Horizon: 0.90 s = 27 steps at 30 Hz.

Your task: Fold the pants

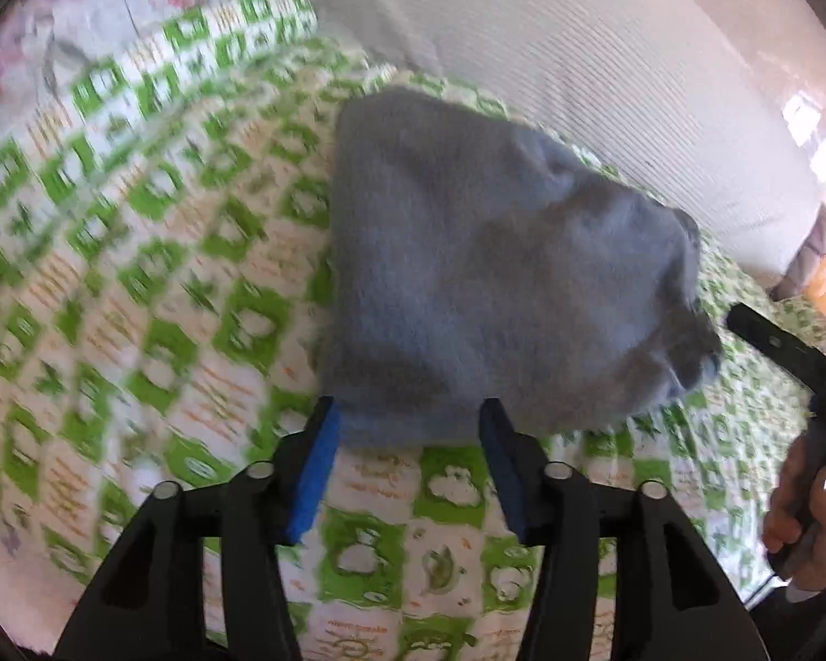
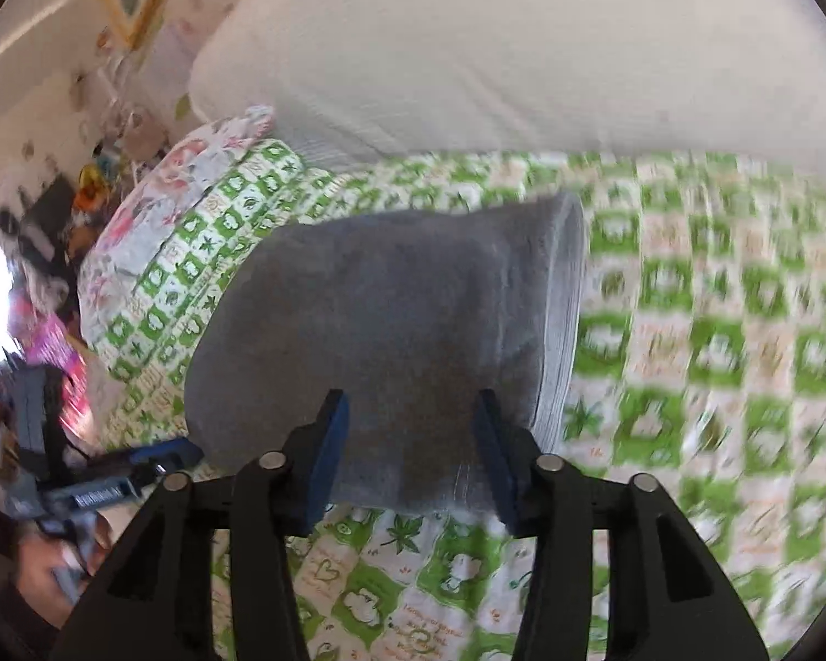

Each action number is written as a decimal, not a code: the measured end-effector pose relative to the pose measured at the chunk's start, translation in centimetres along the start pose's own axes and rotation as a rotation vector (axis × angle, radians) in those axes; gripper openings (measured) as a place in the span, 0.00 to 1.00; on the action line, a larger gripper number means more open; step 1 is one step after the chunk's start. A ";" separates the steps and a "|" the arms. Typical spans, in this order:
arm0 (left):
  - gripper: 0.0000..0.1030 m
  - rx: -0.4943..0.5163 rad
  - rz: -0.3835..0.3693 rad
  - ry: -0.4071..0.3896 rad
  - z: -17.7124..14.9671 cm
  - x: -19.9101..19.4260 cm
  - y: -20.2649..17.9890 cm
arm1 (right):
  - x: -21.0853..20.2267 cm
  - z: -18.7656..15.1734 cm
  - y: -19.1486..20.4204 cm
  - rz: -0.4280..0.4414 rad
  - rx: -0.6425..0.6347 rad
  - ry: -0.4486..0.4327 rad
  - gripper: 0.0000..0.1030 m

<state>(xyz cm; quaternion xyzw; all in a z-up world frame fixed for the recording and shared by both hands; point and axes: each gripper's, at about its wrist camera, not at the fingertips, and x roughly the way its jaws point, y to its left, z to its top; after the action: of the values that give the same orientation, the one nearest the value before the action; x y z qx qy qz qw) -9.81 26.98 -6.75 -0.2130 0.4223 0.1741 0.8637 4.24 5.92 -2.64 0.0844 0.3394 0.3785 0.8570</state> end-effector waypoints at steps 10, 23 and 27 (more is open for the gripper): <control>0.71 0.119 0.180 -0.098 2.1 -1.5 -0.9 | 0.3 0.5 2.7 -0.047 -0.257 0.025 0.75; 0.79 0.176 0.237 -0.105 1.3 -2.0 -1.7 | 0.4 0.3 1.3 -0.039 -0.247 0.049 0.82; 0.79 0.193 0.226 -0.089 1.0 -1.8 -2.0 | 0.6 0.4 1.2 -0.028 -0.254 0.056 0.83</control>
<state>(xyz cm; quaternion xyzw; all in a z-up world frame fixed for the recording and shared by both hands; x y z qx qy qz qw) -9.27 25.55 -4.34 -0.0723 0.4195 0.2384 0.8729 4.14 7.24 -2.17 -0.0401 0.3140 0.4087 0.8560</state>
